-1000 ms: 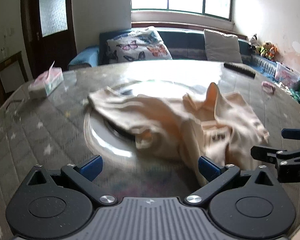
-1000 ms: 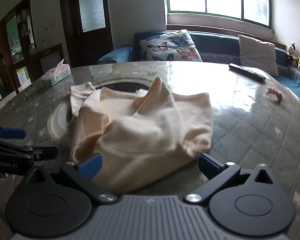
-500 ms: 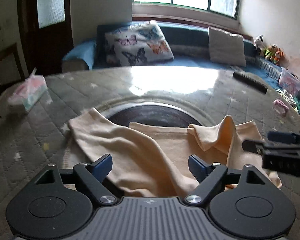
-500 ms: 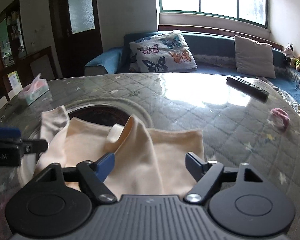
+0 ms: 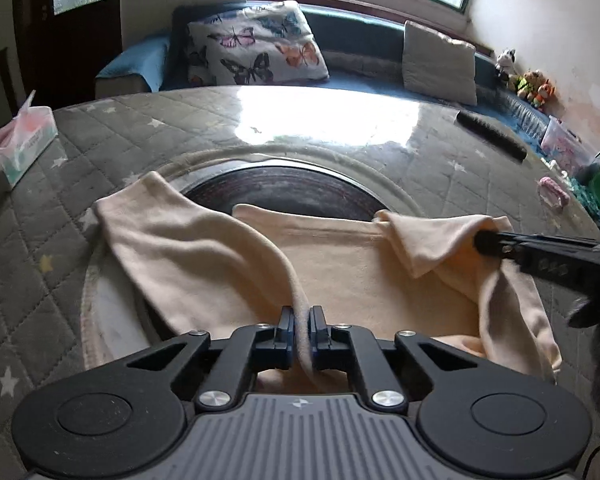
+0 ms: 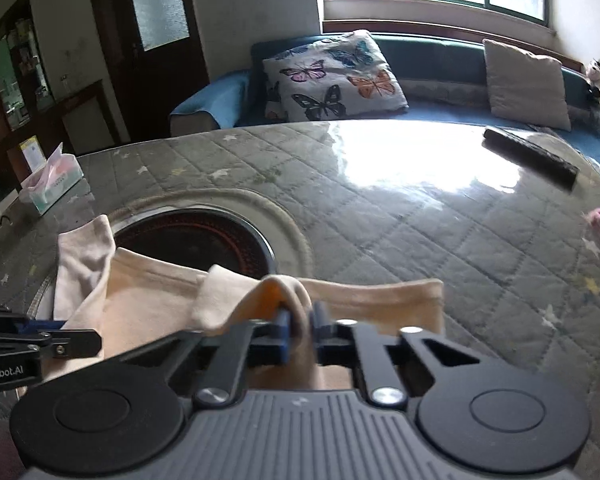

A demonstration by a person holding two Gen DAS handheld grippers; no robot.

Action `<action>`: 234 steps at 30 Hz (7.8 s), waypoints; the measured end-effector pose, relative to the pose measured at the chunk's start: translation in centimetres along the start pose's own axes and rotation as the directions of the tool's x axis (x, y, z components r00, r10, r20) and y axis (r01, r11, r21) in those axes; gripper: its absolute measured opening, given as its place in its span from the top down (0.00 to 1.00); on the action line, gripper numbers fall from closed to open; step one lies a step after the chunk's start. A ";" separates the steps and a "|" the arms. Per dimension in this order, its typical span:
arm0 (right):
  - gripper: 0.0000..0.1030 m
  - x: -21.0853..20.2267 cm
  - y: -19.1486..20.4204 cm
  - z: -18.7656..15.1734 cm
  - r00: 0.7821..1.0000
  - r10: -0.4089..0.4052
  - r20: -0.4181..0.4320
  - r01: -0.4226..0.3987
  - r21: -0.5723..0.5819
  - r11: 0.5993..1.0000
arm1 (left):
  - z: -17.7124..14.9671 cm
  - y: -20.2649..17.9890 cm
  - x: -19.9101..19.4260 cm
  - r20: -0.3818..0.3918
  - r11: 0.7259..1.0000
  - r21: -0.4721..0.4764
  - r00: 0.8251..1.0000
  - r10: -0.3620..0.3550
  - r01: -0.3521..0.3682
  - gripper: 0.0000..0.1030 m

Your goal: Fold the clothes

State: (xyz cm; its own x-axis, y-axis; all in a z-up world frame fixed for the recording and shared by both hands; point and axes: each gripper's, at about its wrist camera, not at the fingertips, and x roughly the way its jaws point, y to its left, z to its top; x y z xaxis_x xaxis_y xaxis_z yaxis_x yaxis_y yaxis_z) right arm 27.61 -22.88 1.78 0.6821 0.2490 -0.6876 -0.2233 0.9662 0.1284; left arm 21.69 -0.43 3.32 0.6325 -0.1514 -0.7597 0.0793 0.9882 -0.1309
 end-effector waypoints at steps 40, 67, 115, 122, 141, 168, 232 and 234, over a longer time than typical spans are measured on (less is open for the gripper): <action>0.51 -15.3 -12.0 -14.2 0.945 -0.328 -0.019 0.327 0.140 0.935 | -12.5 3.6 -14.6 0.114 0.992 0.113 0.992 0.049 -0.062 0.63; 0.45 -18.5 -2.1 -11.3 0.997 0.014 0.076 -0.006 -0.108 0.994 | -13.3 -7.3 -10.2 0.075 0.822 0.552 0.973 -0.217 0.141 0.73; 0.48 -15.0 6.9 -14.2 0.969 0.204 -0.139 -0.243 -0.386 0.890 | -13.3 -2.6 -10.6 0.067 0.866 0.465 0.968 -0.241 0.183 0.83; 0.48 -13.3 5.6 -13.0 0.982 0.161 -0.094 -0.183 -0.326 0.927 | -9.8 1.2 -8.3 0.160 0.948 0.315 0.987 -0.001 -0.050 0.78; 0.40 -11.5 5.4 -13.3 0.982 0.145 -0.123 -0.177 -0.311 0.934 | -3.1 4.6 0.5 0.101 0.978 0.141 0.985 0.143 -0.156 0.70; 0.38 -11.3 5.8 -13.3 0.987 0.117 -0.113 -0.147 -0.316 0.937 | -9.3 19.9 -8.4 0.121 0.903 -0.222 0.909 0.399 -0.367 0.94; 0.35 -14.8 -0.6 -15.0 0.998 0.056 -0.031 -0.059 -0.099 0.993 | -8.6 0.3 -5.8 0.138 0.983 0.155 0.983 -0.118 0.096 0.33; 0.36 -15.0 -1.4 -15.3 0.999 0.031 -0.025 -0.032 -0.076 0.997 | -8.8 -0.3 -6.1 0.149 0.982 0.167 0.983 -0.111 0.085 0.18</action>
State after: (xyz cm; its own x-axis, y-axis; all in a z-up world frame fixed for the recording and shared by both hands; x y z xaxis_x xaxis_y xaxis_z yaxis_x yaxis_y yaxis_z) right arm 7.03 -29.03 1.00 0.6575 0.2768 -0.7008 -0.2975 0.9499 0.0960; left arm 11.02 -0.04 2.43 0.7273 -0.2548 -0.6373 0.2609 0.9615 -0.0867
